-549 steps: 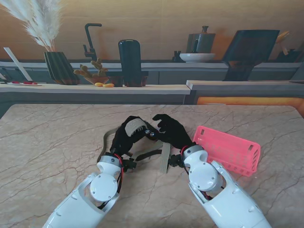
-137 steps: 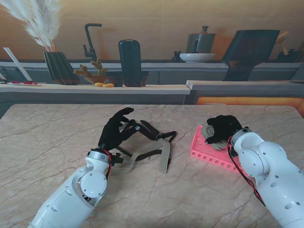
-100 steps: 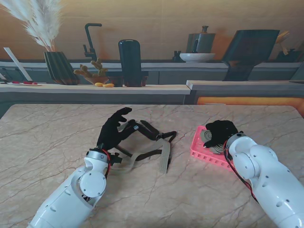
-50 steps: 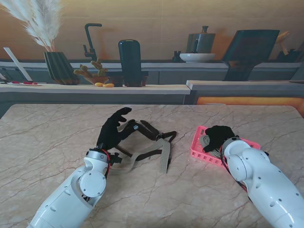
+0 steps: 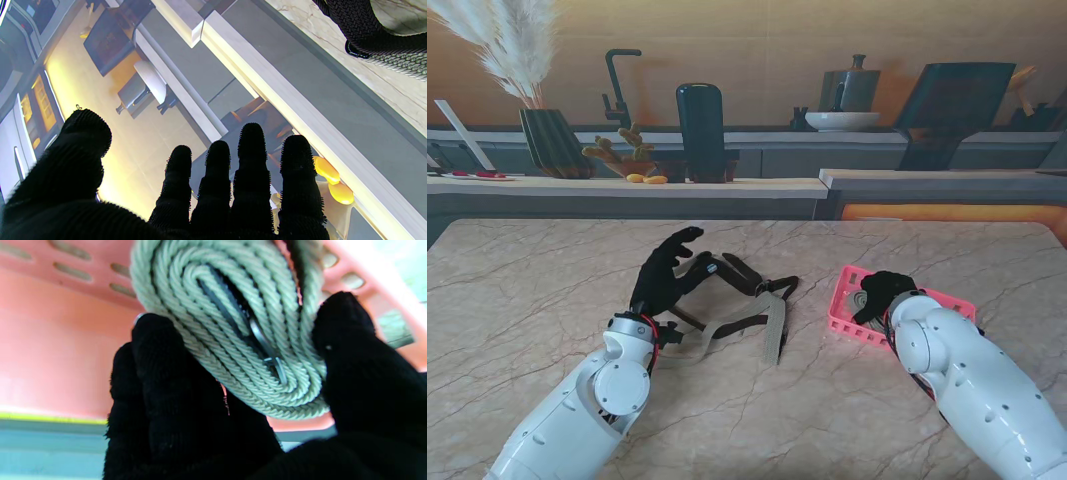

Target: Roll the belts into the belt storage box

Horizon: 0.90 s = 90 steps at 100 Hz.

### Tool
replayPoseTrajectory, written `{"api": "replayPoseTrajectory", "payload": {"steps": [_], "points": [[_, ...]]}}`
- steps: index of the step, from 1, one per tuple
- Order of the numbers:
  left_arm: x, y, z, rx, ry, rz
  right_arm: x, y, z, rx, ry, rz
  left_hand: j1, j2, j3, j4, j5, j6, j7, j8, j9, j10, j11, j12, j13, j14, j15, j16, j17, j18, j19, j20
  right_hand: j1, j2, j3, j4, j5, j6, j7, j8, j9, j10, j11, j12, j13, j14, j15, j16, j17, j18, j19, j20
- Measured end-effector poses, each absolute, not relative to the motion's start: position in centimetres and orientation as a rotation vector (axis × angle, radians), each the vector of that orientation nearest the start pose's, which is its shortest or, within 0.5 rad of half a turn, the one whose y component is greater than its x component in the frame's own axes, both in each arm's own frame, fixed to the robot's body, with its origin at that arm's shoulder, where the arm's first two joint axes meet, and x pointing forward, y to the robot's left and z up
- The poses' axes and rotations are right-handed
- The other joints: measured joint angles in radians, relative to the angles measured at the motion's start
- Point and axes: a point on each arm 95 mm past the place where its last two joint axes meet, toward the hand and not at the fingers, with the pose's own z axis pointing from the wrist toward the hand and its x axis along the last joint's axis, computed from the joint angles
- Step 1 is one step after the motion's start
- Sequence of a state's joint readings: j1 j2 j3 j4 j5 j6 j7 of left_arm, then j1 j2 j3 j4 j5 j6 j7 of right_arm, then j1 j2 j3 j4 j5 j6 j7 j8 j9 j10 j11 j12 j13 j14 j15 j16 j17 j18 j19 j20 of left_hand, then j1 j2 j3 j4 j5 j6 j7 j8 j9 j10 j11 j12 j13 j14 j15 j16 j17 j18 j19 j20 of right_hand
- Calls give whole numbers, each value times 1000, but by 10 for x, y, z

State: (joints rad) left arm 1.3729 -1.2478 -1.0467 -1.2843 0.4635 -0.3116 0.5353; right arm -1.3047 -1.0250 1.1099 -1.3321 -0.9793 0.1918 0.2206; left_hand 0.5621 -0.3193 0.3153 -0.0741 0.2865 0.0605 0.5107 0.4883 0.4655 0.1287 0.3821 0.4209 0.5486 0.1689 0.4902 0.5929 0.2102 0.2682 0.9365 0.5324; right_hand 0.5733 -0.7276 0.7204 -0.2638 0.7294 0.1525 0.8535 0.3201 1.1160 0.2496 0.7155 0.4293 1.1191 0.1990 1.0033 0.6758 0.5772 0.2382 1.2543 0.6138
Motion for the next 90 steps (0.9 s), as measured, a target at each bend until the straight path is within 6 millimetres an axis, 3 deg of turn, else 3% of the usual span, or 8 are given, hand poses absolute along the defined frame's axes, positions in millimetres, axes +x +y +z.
{"api": "replayPoseTrajectory", "payload": {"steps": [17,32,36,46,70,90], "points": [[437,-45,-329,-1405,766,-2194,470,-74,-346,1540,1554,964,0,0,-10,0,0,0,0,0,0,0,0,0,0,0,0,0,-2,0,0,0,-32,65,-10,6,-31,-19,-48,20,-66,14,-2,7,-54,35,-2,1,-66,1,-27,0],[438,-45,-329,-1406,765,-2191,469,-75,-347,1516,1585,924,0,1,-11,1,0,0,0,0,0,0,0,0,0,0,0,0,-4,0,0,0,-138,157,-7,84,-11,-40,-183,147,-87,1,-14,2,-86,46,-60,-7,-93,0,-78,0],[438,-45,-329,-1406,763,-2191,468,-75,-348,1515,1585,923,9,10,-13,1,0,0,0,0,0,0,0,0,0,0,0,0,-4,0,0,0,-165,176,-8,122,0,-40,-221,199,-98,0,-16,1,-88,55,-70,-7,-104,0,-85,0],[438,-45,-329,-1406,760,-2188,467,-76,-349,1517,1581,923,11,10,-13,3,0,0,0,1,0,0,0,0,0,0,0,0,-4,0,0,0,-195,198,-9,123,4,-41,-265,251,-113,0,-16,1,-111,76,-71,-7,-124,2,-105,0],[438,-44,-329,-1407,756,-2183,464,-77,-350,1512,1551,931,16,10,-21,11,0,0,0,1,0,0,0,0,0,0,0,0,-4,0,0,1,-258,299,-66,123,10,-47,-277,271,-134,1,-16,2,-135,88,-85,-8,-142,10,-123,0],[439,-44,-330,-1411,753,-2180,463,-79,-352,1535,1488,975,27,20,-25,11,1,0,0,1,0,0,0,0,0,1,0,0,-4,0,0,1,-259,298,-50,121,16,-45,-278,289,-134,2,-13,2,-135,100,-87,-8,-141,12,-136,-11]]}}
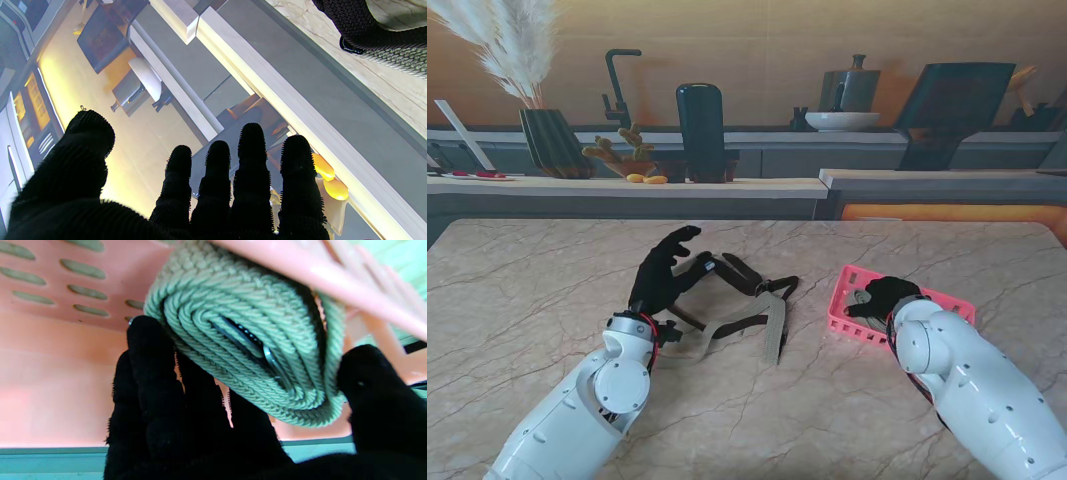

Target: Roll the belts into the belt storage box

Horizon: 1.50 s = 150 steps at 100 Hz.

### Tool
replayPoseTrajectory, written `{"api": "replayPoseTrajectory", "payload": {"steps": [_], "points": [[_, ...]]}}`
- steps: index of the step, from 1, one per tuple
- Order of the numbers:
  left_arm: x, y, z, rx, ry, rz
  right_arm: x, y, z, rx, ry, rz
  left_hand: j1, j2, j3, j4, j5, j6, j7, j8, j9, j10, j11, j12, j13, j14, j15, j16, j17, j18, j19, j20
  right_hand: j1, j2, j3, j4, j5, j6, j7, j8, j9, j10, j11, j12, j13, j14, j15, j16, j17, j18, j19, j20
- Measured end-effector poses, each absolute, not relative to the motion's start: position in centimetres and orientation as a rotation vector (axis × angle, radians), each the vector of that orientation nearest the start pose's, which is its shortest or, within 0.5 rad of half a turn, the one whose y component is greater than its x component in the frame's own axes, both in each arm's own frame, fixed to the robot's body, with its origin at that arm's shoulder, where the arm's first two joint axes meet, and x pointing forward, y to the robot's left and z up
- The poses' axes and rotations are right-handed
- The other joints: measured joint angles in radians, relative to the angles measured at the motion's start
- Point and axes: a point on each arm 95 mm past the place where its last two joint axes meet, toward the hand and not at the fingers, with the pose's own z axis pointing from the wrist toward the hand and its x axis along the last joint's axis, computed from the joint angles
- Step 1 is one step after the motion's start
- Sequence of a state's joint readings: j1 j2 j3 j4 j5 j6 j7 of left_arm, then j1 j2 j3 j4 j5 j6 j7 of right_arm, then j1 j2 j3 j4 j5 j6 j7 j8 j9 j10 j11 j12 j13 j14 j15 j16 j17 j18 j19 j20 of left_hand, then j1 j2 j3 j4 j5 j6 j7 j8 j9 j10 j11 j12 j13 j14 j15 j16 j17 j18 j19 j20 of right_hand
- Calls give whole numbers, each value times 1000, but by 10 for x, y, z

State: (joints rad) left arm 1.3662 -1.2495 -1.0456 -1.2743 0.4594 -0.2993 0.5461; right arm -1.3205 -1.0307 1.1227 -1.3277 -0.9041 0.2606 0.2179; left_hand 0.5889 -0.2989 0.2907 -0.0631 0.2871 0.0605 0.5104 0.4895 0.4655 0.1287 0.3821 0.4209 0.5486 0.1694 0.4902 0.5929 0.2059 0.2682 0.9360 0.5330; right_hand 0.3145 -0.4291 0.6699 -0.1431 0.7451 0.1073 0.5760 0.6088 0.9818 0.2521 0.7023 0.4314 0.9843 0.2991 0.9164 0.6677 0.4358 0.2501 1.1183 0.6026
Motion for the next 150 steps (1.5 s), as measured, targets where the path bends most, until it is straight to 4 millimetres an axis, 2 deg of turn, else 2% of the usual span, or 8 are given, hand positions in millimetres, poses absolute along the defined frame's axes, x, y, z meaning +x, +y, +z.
{"api": "replayPoseTrajectory", "payload": {"steps": [34,44,55,65,81,104,110,150], "points": [[439,-43,-330,-1411,749,-2178,463,-77,-353,1505,1549,940,1,0,-10,0,6,0,0,1,0,0,0,0,0,3,0,0,0,0,0,0,-97,26,9,-1,-20,-23,-9,6,-63,2,0,0,-69,47,-21,0,-52,22,-52,-26],[439,-43,-330,-1411,747,-2178,463,-75,-355,1472,1567,929,2,0,-10,0,6,0,0,1,0,0,0,0,0,6,0,0,0,0,0,0,5,26,-73,-2,-20,-34,-12,4,-55,2,0,0,-62,47,-24,0,-40,35,-52,-26],[440,-43,-330,-1413,745,-2179,464,-73,-355,1477,1560,943,5,0,-12,0,6,0,0,1,0,0,0,0,0,6,0,0,0,0,0,0,127,25,-205,-26,-33,-36,90,-149,-27,1,-9,0,-28,64,-24,0,-10,45,-49,-26],[440,-43,-330,-1413,745,-2178,464,-73,-357,1454,1532,970,12,11,-14,0,6,0,0,1,0,0,0,0,0,6,0,0,0,0,0,0,146,25,-234,-27,-40,-37,134,-189,2,1,-13,-1,2,56,-24,-11,19,51,-36,-26],[440,-43,-330,-1415,744,-2177,462,-72,-359,1389,1546,967,12,11,-14,0,8,0,0,2,0,0,0,0,0,6,0,0,0,0,0,0,-53,1,-3,-12,-30,-45,38,-77,2,1,-13,-2,1,29,-48,-27,9,62,-26,-27],[440,-42,-330,-1411,735,-2176,457,-68,-361,1338,1599,916,12,11,-22,0,16,0,0,11,0,0,0,0,0,6,0,0,0,0,0,0,-170,42,-44,3,-85,-49,-19,-44,-84,1,-17,-10,-69,-17,-148,-65,1,89,-28,-39],[440,-41,-330,-1411,734,-2176,456,-67,-360,1319,1616,893,12,11,-23,0,16,0,0,11,0,0,0,0,0,6,0,0,0,0,0,0,-220,125,-86,4,-104,-57,-34,-52,-92,1,-23,-10,-75,-17,-148,-65,1,90,-25,-39],[440,-41,-330,-1413,733,-2174,450,-66,-353,1153,1636,957,35,11,-34,0,16,0,0,11,9,0,0,0,0,6,0,0,0,0,0,0,-206,143,-126,25,-152,-83,-54,-19,-128,2,-23,-10,-88,-26,-149,-65,-14,77,-10,-38]]}}
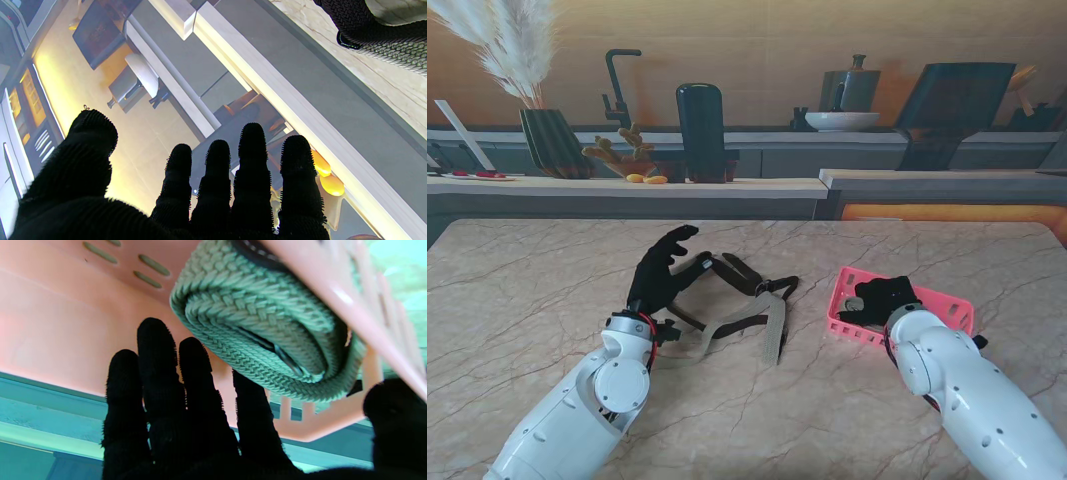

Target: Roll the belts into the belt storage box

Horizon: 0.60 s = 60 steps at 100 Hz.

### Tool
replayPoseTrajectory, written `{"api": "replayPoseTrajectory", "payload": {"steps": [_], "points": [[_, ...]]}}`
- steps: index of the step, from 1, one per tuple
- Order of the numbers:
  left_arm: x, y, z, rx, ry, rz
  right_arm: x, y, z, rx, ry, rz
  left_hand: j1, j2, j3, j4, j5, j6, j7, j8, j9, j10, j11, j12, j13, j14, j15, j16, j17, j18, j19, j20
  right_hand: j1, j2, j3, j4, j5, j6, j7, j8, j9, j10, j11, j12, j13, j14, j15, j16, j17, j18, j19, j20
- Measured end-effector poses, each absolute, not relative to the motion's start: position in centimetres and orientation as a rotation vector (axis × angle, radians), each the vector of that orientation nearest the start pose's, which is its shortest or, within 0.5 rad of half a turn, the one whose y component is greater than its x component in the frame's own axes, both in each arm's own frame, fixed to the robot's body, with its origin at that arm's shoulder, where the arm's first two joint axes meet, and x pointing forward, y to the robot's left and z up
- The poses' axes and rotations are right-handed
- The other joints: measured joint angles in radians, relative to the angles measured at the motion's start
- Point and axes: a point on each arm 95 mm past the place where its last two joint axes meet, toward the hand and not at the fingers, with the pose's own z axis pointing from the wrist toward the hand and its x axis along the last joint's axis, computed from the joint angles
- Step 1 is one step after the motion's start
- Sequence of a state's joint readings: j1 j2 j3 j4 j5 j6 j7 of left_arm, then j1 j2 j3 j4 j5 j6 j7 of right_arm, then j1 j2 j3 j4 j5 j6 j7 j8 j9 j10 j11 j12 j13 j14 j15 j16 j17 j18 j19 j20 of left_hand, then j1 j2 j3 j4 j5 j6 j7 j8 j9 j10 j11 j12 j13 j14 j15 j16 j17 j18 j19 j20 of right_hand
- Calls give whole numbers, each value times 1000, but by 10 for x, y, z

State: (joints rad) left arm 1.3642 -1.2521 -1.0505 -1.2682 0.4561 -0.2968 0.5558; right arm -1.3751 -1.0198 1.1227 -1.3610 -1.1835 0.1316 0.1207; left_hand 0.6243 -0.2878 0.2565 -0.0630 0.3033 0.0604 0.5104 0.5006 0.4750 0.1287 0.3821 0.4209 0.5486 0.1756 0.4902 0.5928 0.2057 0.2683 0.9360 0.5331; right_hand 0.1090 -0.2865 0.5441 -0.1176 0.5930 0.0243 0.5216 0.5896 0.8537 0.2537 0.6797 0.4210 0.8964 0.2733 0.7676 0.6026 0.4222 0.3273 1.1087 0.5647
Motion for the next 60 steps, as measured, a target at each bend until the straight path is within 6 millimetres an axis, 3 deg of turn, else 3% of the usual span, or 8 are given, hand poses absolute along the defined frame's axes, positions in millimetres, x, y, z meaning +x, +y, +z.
{"api": "replayPoseTrajectory", "payload": {"steps": [60], "points": [[440,-40,-330,-1409,728,-2173,436,-68,-334,990,1592,1066,2,12,-3,0,0,0,0,0,0,0,0,0,0,0,5,0,0,0,0,0,94,-2,-24,1,51,0,34,13,-29,8,35,0,-121,-22,17,0,-82,-41,8,0]]}}
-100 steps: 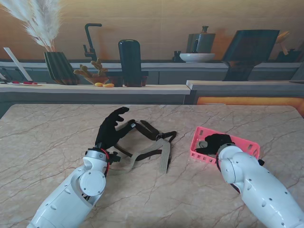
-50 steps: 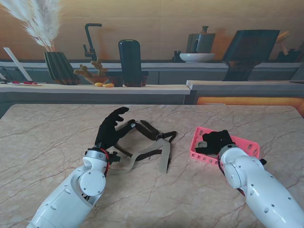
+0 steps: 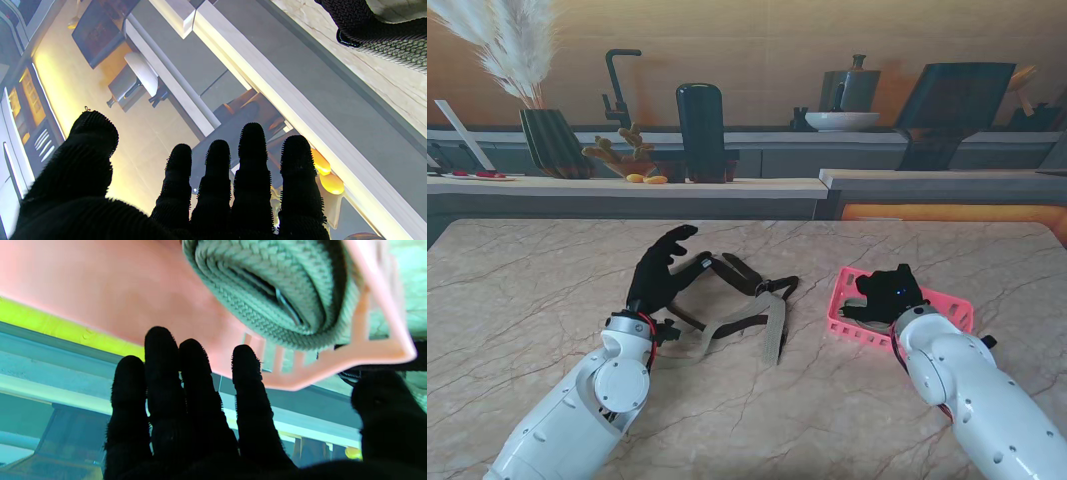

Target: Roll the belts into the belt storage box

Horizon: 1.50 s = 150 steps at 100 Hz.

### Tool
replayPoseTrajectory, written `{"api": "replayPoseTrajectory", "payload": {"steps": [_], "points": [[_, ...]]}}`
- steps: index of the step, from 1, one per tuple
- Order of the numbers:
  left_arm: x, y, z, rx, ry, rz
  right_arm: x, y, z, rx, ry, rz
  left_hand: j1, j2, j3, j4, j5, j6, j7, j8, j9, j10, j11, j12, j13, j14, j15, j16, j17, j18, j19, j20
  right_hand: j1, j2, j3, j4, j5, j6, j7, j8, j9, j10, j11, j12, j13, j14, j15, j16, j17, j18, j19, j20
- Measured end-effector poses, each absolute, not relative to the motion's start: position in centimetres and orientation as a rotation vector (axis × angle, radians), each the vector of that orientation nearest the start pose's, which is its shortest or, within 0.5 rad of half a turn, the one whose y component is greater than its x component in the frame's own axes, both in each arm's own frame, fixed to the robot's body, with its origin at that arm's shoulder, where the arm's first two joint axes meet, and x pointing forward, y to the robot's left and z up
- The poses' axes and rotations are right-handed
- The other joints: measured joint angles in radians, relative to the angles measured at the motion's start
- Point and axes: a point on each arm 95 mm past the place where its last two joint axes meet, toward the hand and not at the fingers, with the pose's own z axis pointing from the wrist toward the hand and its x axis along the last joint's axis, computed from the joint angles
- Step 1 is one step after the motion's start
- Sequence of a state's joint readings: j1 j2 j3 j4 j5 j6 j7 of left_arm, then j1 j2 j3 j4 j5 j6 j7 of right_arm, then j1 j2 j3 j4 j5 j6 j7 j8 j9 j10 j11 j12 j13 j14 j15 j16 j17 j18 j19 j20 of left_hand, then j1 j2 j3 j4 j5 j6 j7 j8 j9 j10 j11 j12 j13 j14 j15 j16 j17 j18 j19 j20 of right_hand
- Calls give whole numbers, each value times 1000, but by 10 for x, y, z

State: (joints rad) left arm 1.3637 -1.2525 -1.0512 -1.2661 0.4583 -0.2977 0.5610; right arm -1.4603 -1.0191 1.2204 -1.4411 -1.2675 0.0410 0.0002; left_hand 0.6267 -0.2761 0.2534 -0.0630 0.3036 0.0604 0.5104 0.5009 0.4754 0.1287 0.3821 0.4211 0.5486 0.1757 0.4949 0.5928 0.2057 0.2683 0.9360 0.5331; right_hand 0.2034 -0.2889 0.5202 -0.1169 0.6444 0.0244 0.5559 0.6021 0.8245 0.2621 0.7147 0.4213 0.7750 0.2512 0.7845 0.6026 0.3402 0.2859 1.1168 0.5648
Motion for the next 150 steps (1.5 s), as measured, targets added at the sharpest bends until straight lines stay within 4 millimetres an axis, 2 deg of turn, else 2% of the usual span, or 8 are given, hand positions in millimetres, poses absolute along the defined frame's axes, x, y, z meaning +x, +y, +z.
{"api": "replayPoseTrajectory", "payload": {"steps": [13,23,41,58,76,101,134,150], "points": [[441,-40,-330,-1408,728,-2173,428,-65,-324,929,1584,1127,0,0,-1,0,0,0,0,0,0,0,0,0,0,0,9,0,0,0,0,0,61,-30,4,29,-18,0,1,0,-54,3,-1,0,-58,-2,-35,-1,-46,-2,-28,0],[441,-40,-330,-1407,728,-2173,423,-60,-316,871,1584,1192,1,0,-8,0,0,0,0,0,0,0,0,0,0,0,9,0,0,0,0,0,182,-87,0,30,-68,0,3,3,-116,4,-2,0,-105,-19,-58,-20,-59,-13,-58,0],[441,-39,-330,-1402,726,-2172,413,-47,-303,782,1611,1390,1,0,-8,0,0,0,0,0,0,0,0,0,0,0,9,0,0,0,0,0,280,-278,373,50,-177,-121,76,13,-178,-25,-3,-5,-99,-83,-128,-69,22,-42,-106,-47],[440,-39,-330,-1401,724,-2172,407,-30,-296,747,1653,1534,1,0,-8,0,0,0,0,0,0,0,0,0,0,0,9,0,0,0,0,0,387,-340,518,50,-217,-218,169,0,-178,-63,-3,-23,-69,-137,-189,-106,96,-94,-171,-105],[440,-37,-329,-1399,721,-2171,405,-3,-299,647,1742,1657,1,0,-8,0,0,0,0,0,0,0,0,0,0,0,9,0,0,0,0,0,354,-382,526,49,-264,-311,220,-42,-197,-90,-1,-26,-61,-157,-199,-116,88,-105,-184,-117],[440,-36,-329,-1399,715,-2169,411,14,-320,413,1894,1625,1,0,-20,0,0,0,0,0,11,0,0,1,0,0,9,0,0,0,0,0,301,-390,492,48,-318,-322,218,-66,-360,-75,-14,-33,-267,-151,-190,-87,-88,-113,-201,-85],[439,-34,-330,-1401,709,-2166,426,22,-349,362,1970,1512,1,11,-23,0,0,0,0,0,11,0,0,10,0,0,9,0,0,0,0,0,301,-390,496,48,-474,-313,205,-133,-611,-20,-41,-66,-555,-88,-360,-234,-291,-102,-236,-94],[439,-34,-330,-1402,708,-2166,436,24,-364,386,2002,1474,1,12,-23,0,0,0,0,0,11,0,0,13,0,0,9,0,0,0,0,0,302,-379,493,48,-527,-310,206,-184,-633,-10,-143,-138,-631,-76,-372,-285,-338,-101,-258,-137]]}}
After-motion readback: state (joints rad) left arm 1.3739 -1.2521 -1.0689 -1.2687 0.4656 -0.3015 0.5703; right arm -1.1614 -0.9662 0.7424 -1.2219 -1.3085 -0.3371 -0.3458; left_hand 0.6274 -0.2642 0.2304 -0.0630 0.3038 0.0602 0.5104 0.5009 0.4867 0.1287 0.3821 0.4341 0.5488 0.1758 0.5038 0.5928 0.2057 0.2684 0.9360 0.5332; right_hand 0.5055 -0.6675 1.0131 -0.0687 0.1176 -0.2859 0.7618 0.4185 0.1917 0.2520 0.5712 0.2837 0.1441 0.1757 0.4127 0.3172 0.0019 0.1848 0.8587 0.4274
